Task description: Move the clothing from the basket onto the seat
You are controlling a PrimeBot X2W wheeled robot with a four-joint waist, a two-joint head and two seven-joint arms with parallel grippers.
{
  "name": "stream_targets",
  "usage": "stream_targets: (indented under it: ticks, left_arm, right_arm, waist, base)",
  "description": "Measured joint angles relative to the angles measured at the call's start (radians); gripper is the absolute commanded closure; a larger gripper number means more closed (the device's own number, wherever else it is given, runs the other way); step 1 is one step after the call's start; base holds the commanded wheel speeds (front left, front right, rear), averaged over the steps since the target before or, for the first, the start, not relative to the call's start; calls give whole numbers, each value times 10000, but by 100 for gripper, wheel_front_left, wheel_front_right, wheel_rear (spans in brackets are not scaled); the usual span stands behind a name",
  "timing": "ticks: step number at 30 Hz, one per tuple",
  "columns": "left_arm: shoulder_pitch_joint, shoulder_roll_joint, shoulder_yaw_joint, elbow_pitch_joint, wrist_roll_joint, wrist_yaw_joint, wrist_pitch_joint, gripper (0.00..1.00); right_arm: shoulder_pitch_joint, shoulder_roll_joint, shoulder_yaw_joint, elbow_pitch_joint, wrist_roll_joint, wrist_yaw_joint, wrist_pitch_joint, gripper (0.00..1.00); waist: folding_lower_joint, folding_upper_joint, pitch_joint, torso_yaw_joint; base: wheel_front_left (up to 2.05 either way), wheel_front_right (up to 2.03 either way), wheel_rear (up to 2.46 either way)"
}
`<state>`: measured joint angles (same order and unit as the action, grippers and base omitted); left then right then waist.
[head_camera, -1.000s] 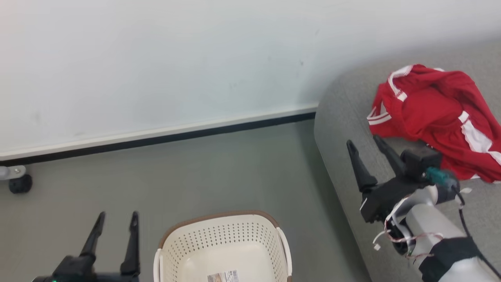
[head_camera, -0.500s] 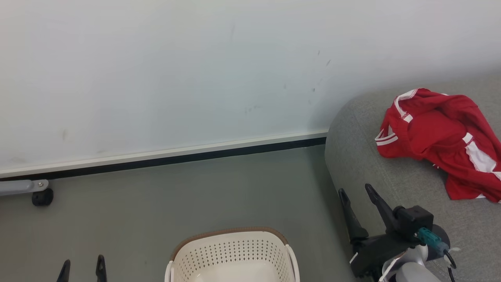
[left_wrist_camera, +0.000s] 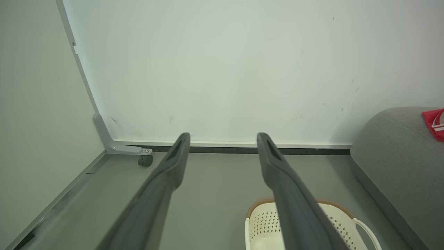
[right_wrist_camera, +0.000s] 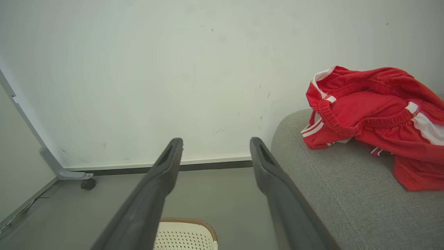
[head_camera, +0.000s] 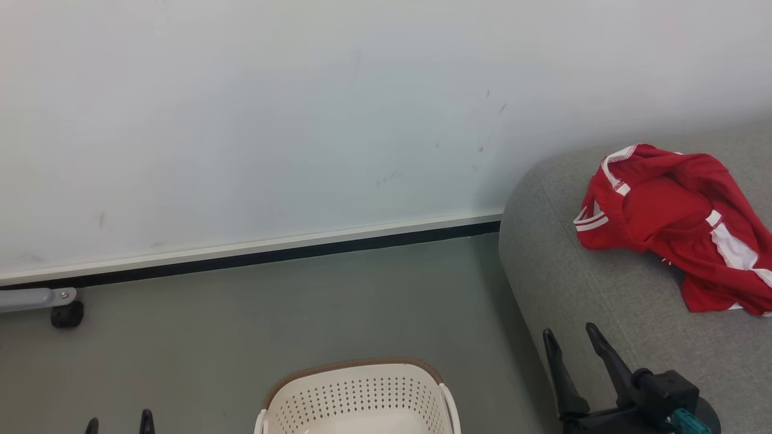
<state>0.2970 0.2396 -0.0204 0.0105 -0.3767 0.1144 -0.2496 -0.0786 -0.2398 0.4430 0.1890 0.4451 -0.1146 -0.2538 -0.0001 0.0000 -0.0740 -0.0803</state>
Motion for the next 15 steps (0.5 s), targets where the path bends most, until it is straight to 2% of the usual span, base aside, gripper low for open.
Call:
stream_targets:
  ticks: [15]
  left_arm:
    - [-8, 21, -17, -295, 86, -12, -2, 0]
  right_arm:
    - [527, 21, -564, -959, -253, -86, 0, 0]
  waist:
    - [1, 0, 122, -29]
  base:
    - [0, 0, 0]
